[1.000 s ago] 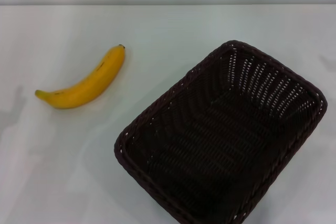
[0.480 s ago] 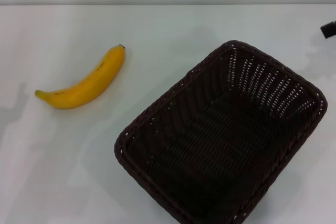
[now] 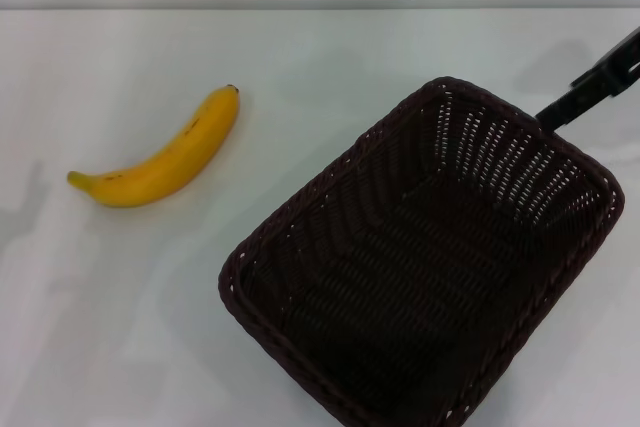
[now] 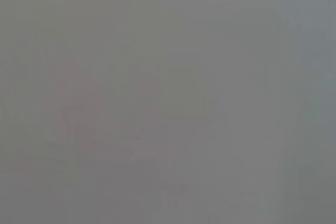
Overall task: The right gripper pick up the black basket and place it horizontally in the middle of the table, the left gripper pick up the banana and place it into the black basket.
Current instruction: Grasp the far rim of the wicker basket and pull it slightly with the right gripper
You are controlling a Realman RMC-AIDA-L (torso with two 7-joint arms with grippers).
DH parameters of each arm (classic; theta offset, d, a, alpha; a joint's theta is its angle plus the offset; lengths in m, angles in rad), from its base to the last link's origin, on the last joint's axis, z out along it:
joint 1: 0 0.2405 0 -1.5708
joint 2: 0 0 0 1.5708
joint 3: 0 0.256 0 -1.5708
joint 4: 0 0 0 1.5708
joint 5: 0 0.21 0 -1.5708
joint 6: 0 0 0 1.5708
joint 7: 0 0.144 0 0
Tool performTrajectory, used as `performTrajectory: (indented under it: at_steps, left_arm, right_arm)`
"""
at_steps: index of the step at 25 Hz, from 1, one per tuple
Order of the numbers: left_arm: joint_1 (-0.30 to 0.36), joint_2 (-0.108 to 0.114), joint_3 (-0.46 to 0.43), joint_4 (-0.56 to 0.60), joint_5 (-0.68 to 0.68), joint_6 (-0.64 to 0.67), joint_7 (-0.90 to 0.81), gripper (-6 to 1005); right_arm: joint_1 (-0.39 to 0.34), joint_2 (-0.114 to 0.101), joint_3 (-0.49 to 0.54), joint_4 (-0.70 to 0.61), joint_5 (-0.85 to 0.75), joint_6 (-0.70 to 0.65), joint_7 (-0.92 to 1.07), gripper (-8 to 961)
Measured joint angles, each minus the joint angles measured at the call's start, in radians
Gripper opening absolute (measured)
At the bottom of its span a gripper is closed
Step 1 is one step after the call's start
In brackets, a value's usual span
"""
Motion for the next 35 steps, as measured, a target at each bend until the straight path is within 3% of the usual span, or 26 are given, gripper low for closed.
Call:
performTrajectory:
  at_steps: [1,7,13,22,28,35]
  left_arm:
    - [0.000,0.000,0.000,0.001,0.000,0.000,0.000,876]
    - [-0.004,0.000,-0.001,0.003,-0.003,-0.002,0.001,875]
    - [-0.009,0.000,-0.001,0.004,-0.002,0.000,0.001,874]
    - [-0.009,0.000,-0.001,0.007,-0.002,-0.002,0.018,872]
    - [-0.001,0.001,-0.007,0.047,-0.009,-0.005,0.032,871]
    - [-0.013,0.003,-0.011,0.068,-0.019,0.003,0.036,870]
  right_arm:
    - [0.013,0.012,-0.011,0.035,-0.008,-0.013,0.000,795]
    - [0.035,0.038,-0.037,0.102,-0.046,-0.081,0.005,789]
    - [0.042,0.047,-0.054,0.140,-0.077,-0.129,0.009,783]
    - [0.059,0.063,-0.188,0.186,-0.100,-0.204,0.017,773]
    - [0.087,0.112,-0.240,0.225,-0.225,-0.258,0.072,767]
    - [0.119,0.119,-0.315,0.253,-0.207,-0.272,0.211,736]
